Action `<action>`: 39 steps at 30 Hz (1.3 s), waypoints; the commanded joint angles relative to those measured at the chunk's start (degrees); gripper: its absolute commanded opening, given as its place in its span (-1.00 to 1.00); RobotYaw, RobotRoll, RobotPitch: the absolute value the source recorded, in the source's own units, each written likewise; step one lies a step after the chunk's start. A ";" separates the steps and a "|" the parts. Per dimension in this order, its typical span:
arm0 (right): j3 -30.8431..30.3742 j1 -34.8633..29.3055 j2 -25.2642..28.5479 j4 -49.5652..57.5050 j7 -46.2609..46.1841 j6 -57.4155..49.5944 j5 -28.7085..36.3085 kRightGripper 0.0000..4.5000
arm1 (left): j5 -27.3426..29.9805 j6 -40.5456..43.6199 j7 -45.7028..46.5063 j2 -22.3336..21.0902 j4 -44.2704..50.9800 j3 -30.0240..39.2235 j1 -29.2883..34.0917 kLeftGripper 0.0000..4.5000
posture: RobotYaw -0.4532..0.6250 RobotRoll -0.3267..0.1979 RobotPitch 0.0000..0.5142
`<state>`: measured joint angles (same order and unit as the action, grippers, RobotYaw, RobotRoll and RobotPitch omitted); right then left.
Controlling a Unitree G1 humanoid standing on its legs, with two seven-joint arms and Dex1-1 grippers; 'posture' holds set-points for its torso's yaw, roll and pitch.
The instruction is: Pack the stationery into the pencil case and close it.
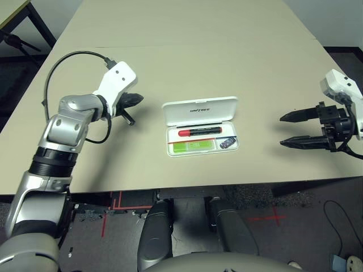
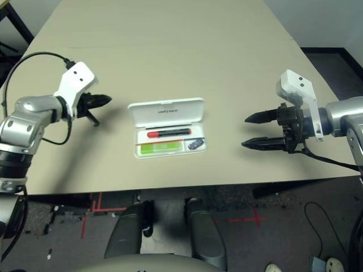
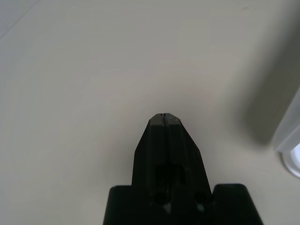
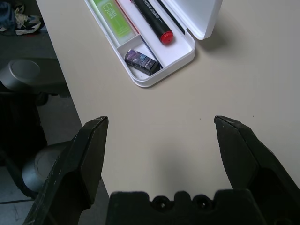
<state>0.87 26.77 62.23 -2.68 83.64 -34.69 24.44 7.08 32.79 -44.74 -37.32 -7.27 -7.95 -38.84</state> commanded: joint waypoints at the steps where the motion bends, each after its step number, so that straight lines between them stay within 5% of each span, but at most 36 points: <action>1: 0.25 -0.45 0.43 0.26 0.01 0.51 0.04 1.00 | 0.69 -0.11 -1.75 1.15 1.52 -0.66 -0.59 -0.98 | -0.22 0.25 -0.31; 39: -2.55 0.18 -0.50 -2.08 0.24 3.52 -2.97 1.00 | 6.00 7.12 -11.97 2.83 21.20 -9.71 7.80 -0.98 | -0.20 0.25 -0.28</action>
<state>-1.39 26.63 61.89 -4.65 83.43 -31.64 21.77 12.97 39.43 -56.17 -34.68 12.93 -15.98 -32.11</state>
